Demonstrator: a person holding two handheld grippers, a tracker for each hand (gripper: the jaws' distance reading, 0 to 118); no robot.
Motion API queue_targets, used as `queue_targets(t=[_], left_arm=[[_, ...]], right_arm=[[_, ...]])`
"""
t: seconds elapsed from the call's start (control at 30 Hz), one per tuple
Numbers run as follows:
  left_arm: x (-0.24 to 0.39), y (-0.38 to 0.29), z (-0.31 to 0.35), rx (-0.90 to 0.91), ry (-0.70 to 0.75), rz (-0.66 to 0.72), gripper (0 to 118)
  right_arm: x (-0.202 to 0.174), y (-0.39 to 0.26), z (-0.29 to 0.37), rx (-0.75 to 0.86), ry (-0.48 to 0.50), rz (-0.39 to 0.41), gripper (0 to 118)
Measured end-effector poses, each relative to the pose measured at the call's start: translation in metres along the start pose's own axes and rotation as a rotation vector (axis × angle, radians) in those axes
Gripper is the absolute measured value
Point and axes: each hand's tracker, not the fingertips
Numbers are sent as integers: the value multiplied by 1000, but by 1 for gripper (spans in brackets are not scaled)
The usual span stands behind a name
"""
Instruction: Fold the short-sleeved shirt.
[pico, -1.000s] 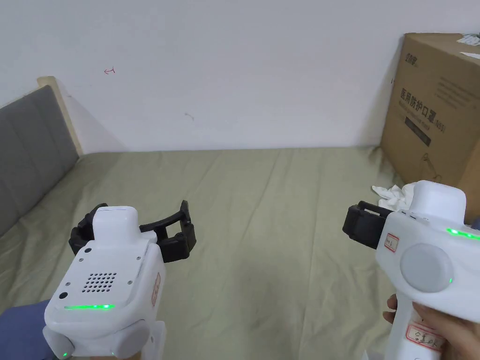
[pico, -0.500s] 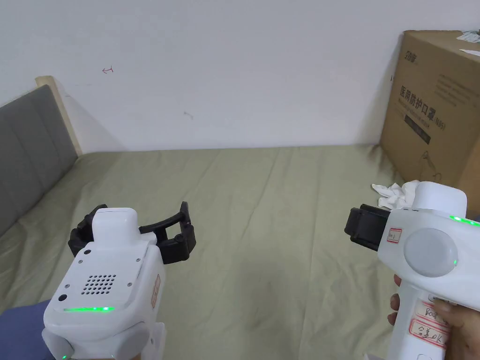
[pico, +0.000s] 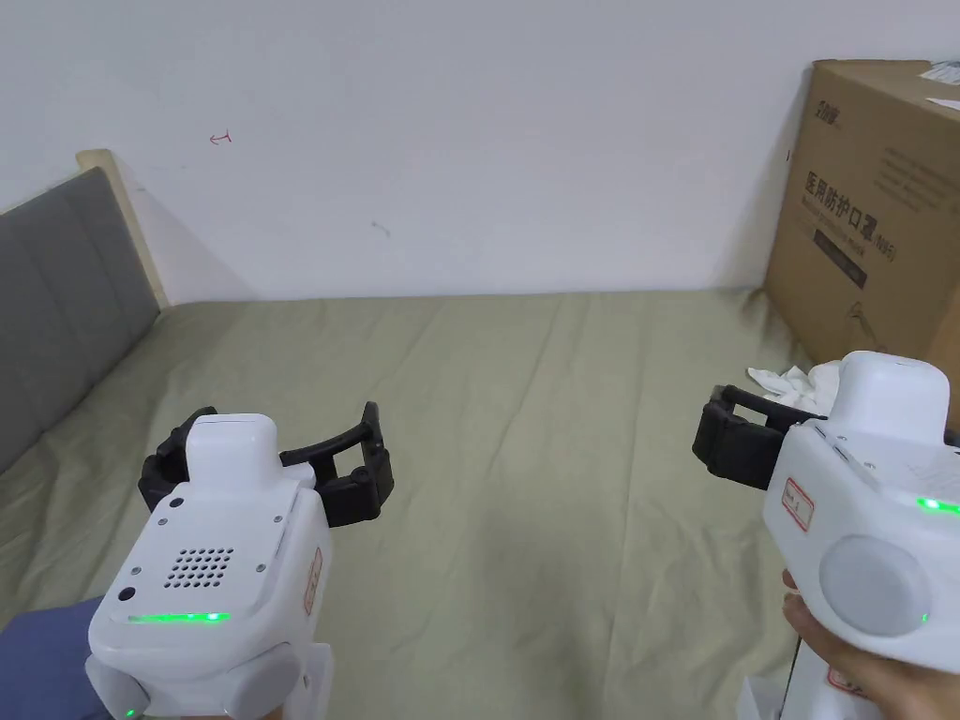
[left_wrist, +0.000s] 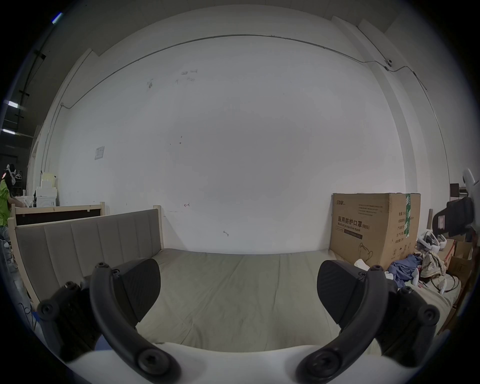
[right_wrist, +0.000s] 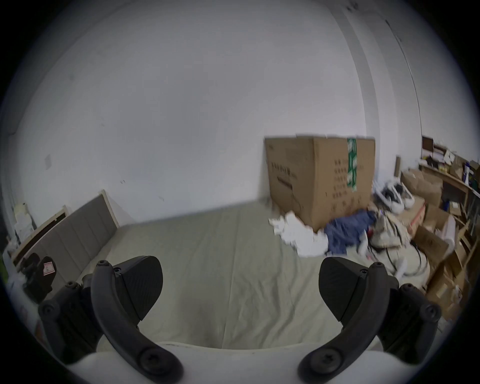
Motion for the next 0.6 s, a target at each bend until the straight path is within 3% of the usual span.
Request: queue_targets(t=[0.13, 0.23, 0.6], left_arm=[[0, 0, 1, 4, 2, -1, 118], [-1, 0, 1, 6, 2, 2, 118], [-2, 0, 1, 5, 2, 4, 118]], right_arm=[[-3, -12, 7, 190, -11, 54, 118], [-6, -18, 9, 246, -39, 96, 118], [-4, -20, 6, 239, -41, 114, 118]])
